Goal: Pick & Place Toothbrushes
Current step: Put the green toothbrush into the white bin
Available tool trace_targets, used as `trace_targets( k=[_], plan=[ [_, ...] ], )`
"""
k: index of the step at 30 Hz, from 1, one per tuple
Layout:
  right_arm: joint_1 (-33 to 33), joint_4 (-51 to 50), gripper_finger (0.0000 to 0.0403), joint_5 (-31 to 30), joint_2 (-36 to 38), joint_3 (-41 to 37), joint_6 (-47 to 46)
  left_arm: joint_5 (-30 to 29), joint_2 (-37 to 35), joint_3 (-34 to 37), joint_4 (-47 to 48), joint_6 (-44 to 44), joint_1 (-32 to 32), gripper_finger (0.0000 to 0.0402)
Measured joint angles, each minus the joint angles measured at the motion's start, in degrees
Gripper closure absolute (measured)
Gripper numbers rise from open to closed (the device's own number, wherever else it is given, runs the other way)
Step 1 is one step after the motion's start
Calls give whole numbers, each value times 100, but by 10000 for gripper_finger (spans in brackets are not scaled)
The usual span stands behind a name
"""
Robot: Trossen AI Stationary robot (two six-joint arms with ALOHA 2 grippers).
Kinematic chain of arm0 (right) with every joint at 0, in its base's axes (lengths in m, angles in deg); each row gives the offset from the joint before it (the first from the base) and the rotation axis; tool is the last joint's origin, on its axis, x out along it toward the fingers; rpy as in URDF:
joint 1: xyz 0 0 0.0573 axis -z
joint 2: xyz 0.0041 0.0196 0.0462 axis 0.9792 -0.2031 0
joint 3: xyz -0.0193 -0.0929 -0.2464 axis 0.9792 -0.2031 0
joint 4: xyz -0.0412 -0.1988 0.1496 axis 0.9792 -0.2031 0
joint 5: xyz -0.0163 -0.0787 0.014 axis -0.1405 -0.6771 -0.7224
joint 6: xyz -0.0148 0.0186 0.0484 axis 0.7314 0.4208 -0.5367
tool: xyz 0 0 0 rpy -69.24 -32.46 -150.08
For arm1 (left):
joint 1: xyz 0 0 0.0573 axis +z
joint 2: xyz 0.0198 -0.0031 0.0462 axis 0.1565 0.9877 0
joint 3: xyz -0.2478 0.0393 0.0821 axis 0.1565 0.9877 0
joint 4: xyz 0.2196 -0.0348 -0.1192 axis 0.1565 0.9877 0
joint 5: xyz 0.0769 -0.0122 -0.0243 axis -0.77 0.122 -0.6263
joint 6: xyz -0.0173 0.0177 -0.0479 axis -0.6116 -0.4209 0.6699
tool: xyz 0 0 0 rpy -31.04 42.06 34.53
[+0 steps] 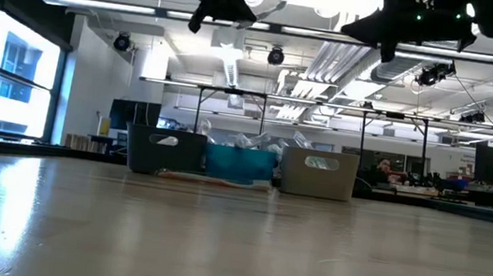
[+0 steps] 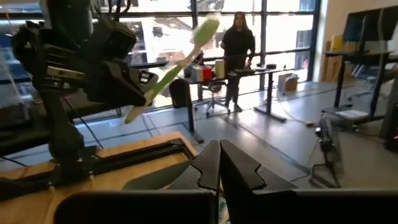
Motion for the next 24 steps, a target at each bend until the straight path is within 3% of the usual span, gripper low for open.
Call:
trace_targets(
  k=[6,17,24],
  plan=[
    [-97,442,382,365,-353,0,-305,3,2,-4,-139,45,4,390],
    [-323,1007,240,227,-847,0,-480,2,2,-4,-145,85,-2,390],
    [-617,1770,222,60,-1259,0,-665,-4,2,-4,-166,88,-15,390]
  ],
)
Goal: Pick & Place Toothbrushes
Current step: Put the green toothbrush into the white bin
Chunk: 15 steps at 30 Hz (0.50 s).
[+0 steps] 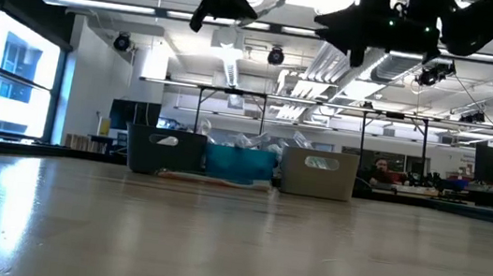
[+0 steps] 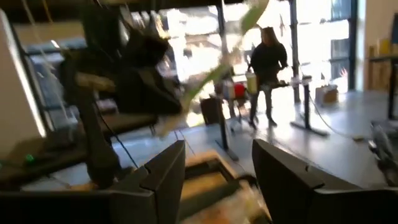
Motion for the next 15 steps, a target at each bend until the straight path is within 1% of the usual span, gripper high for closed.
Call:
trace_targets(
  k=[4,6,9,11,13,15],
  plan=[
    [-234,833,224,-26,-312,5,-217,9,0,0,-1,0,0,390],
    [-337,1010,227,-76,-500,4,-226,8,2,0,4,0,0,390],
    [-442,1236,230,-374,-697,4,-382,9,4,0,16,0,0,390],
    [-473,1425,230,-457,-824,4,-560,35,3,0,19,-30,0,390],
    [-480,1622,230,-369,-968,4,-817,123,7,0,20,-219,0,390],
    [-487,1723,231,-157,-1109,60,-1070,213,64,0,-26,-317,-26,390]
  ],
)
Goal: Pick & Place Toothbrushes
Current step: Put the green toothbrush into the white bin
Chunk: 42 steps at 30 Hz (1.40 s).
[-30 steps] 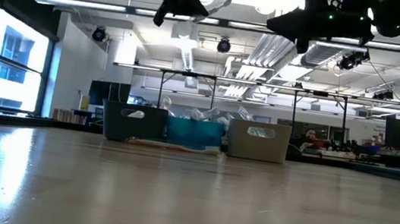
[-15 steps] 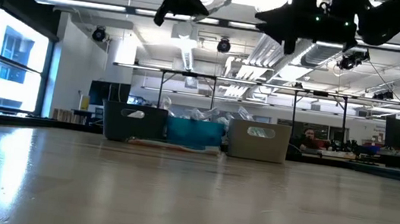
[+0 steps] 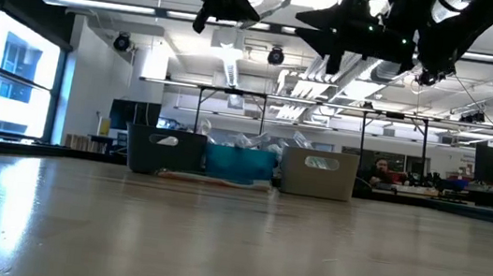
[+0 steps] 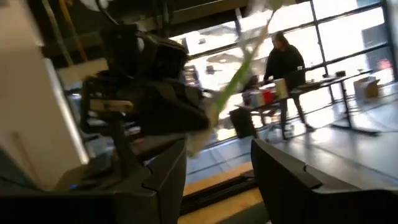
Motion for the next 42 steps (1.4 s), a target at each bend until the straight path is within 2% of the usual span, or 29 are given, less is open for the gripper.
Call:
trace_targets(
  k=[5,9,14,17,20,26,29,38,42],
  plan=[
    [2,23,231,463,-379,381,-432,151,206,2,1,-27,-160,390],
    [-16,28,231,487,-625,680,-684,154,367,2,-71,-37,-300,390],
    [-65,18,231,797,-742,881,-691,192,428,2,-291,-29,-368,390],
    [-149,26,235,753,-742,895,-525,231,428,2,-287,-26,-361,390],
    [-197,11,261,730,-742,895,-341,253,428,2,-292,-26,-358,390],
    [-216,21,349,571,-742,895,-341,254,428,2,-292,-30,-358,390],
    [-223,48,380,575,-742,895,-278,265,428,2,-267,-92,-358,390],
    [-214,30,388,503,-742,895,-240,248,428,2,-248,-179,-356,388],
    [-214,32,389,484,-742,895,-202,202,428,2,-239,-202,-349,349]
  ],
)
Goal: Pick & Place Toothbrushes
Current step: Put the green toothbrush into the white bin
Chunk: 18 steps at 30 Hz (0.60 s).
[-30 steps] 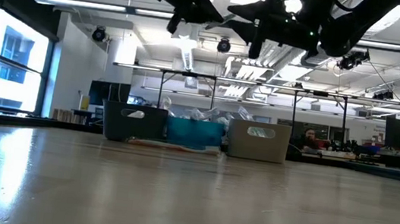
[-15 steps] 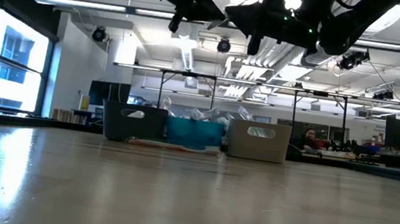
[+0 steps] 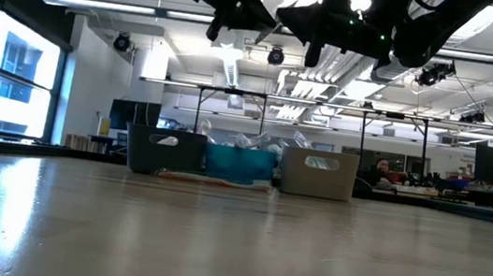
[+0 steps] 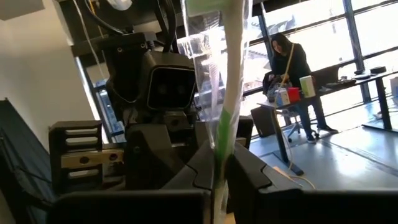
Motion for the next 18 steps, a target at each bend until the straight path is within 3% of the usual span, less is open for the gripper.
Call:
trace_targets(
  k=[11,18],
  plan=[
    [9,-15,390,-29,4,0,5,-424,2,0,306,267,3,217],
    [228,-116,390,-17,4,0,-44,-418,2,0,443,185,3,183]
  ],
)
